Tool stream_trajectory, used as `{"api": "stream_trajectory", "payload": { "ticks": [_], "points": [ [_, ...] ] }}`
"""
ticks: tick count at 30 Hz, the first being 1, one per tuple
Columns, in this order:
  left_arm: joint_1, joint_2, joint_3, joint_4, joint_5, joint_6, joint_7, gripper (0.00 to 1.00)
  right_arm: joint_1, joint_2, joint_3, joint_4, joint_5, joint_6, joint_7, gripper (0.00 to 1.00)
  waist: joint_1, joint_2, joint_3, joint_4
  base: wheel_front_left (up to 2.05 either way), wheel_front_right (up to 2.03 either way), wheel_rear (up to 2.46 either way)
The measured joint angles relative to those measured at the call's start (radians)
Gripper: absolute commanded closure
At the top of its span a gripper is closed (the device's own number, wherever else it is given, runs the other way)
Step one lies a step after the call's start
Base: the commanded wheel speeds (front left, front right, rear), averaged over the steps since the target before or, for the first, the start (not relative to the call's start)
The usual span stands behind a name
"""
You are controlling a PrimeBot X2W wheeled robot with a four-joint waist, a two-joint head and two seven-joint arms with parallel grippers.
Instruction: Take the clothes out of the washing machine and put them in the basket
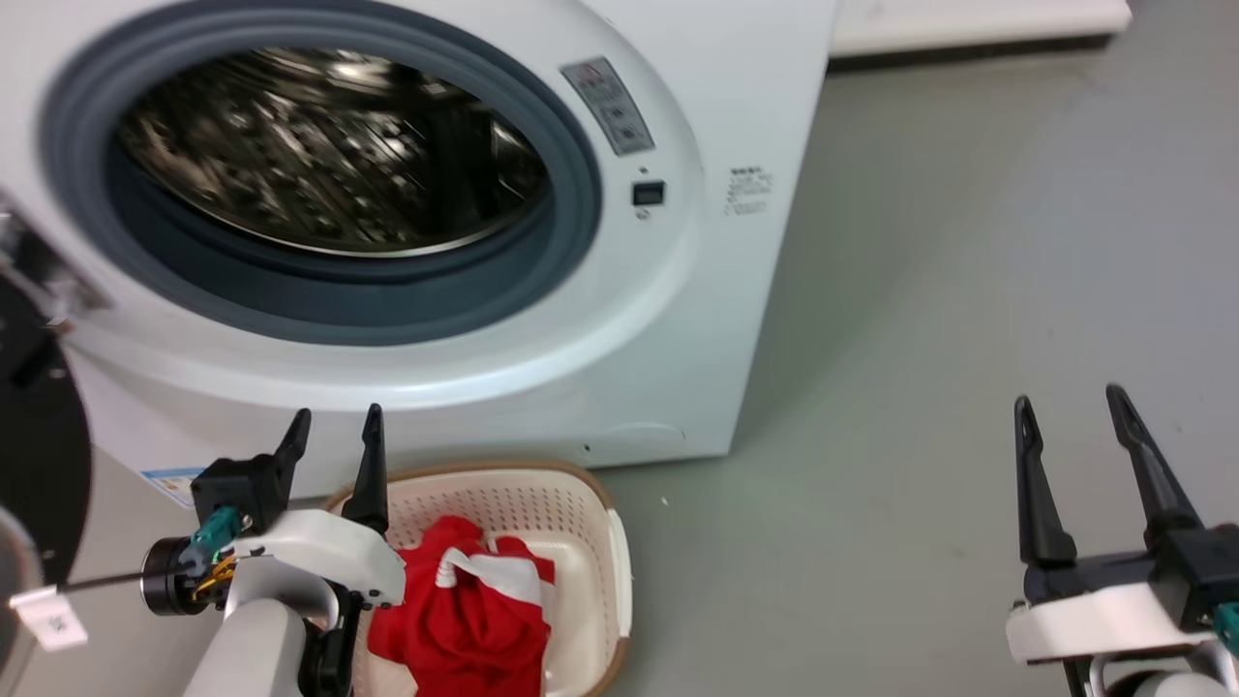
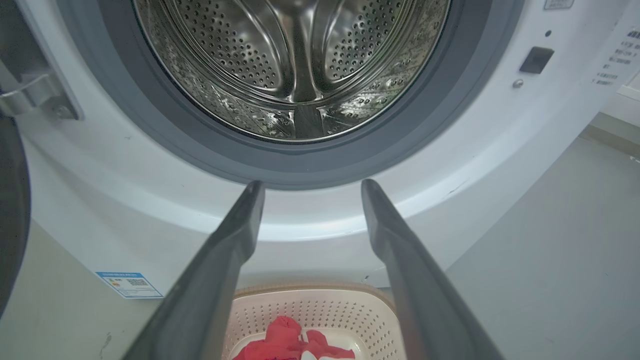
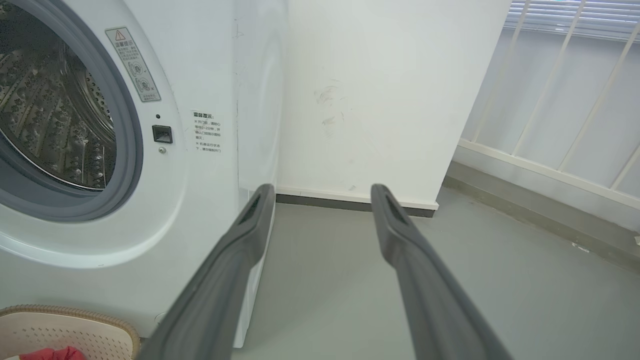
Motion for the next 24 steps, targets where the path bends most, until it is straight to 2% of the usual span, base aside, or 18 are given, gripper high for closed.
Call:
{"api": "stream_trajectory", "payload": {
  "ticks": [6,12,16,24],
  "points": [
    [0.102,-0.041,0.067,-0.177,0.087,-0.024,0.0,0.0,0.052,0.0,-0.014,0.008,0.011,0.0,0.0,0.0,-0.0001,0.0,-0.084,0.046,0.0,0.0,0.0],
    [0.222,-0.091,0.112,-0.309,0.166,-0.009,0.0,0.0,0.091,0.0,-0.022,0.013,0.027,0.0,0.0,0.0,-0.0001,0.0,-0.148,0.077,0.0,0.0,0.0],
    [0.285,-0.103,0.122,-0.365,0.235,-0.006,0.0,0.0,0.112,0.0,-0.024,0.016,0.036,0.0,0.0,0.0,-0.0001,0.0,-0.173,0.088,0.0,0.0,0.0],
    [0.379,-0.129,0.148,-0.439,0.296,0.007,0.0,0.0,0.148,0.0,-0.022,0.02,0.046,0.0,0.0,0.0,0.0,0.0,-0.201,0.083,0.0,0.0,0.0]
  ]
}}
